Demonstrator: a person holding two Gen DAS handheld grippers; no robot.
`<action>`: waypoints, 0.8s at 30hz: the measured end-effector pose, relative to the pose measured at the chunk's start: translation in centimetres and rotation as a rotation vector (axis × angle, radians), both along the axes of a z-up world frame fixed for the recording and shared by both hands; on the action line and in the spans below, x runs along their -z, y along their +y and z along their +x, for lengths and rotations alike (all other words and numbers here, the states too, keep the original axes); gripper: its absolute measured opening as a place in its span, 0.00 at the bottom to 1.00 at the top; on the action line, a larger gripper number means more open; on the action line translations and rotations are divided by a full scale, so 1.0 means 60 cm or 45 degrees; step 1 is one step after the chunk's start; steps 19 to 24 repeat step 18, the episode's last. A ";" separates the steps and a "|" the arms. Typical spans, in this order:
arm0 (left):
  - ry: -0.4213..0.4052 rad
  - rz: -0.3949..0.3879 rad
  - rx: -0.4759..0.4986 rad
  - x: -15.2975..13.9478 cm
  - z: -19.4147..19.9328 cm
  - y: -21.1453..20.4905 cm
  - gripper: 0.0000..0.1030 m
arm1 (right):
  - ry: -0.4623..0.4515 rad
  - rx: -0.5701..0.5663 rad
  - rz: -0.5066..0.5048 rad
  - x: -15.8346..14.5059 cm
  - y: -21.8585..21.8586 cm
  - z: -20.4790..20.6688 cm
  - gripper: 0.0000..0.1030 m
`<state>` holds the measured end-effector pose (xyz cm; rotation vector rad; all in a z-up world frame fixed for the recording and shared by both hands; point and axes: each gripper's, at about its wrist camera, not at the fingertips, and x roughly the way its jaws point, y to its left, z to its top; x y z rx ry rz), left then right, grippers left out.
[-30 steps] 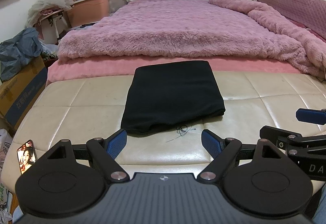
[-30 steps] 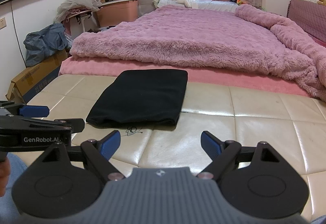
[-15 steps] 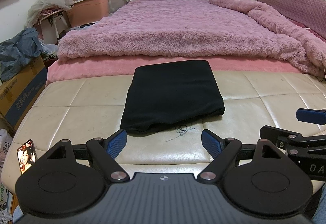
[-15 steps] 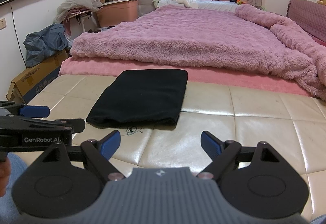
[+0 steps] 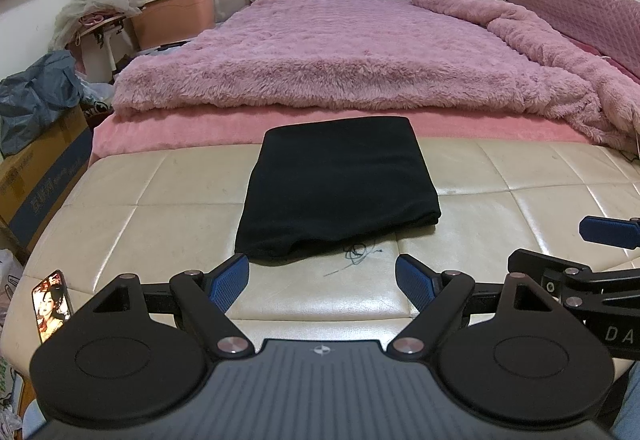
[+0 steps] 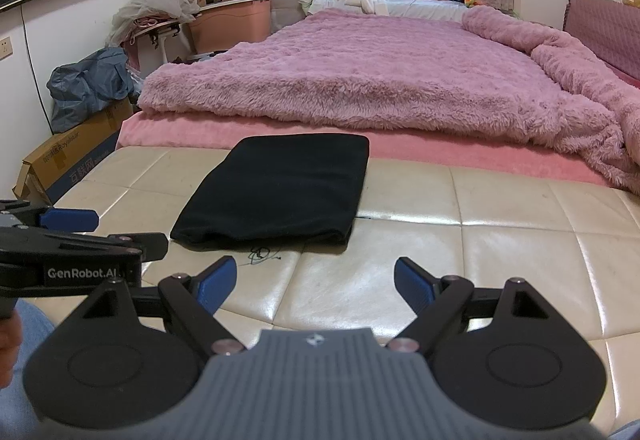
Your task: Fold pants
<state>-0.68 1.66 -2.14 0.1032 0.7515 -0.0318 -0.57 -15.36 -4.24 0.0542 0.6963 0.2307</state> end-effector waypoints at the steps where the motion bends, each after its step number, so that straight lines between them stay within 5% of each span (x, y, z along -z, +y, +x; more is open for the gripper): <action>1: 0.001 -0.001 0.002 0.000 0.001 0.001 0.94 | 0.000 0.000 0.000 0.000 0.000 0.000 0.80; 24: 0.000 0.000 -0.005 0.002 0.004 0.005 0.94 | 0.008 0.003 0.003 0.006 0.002 -0.001 0.80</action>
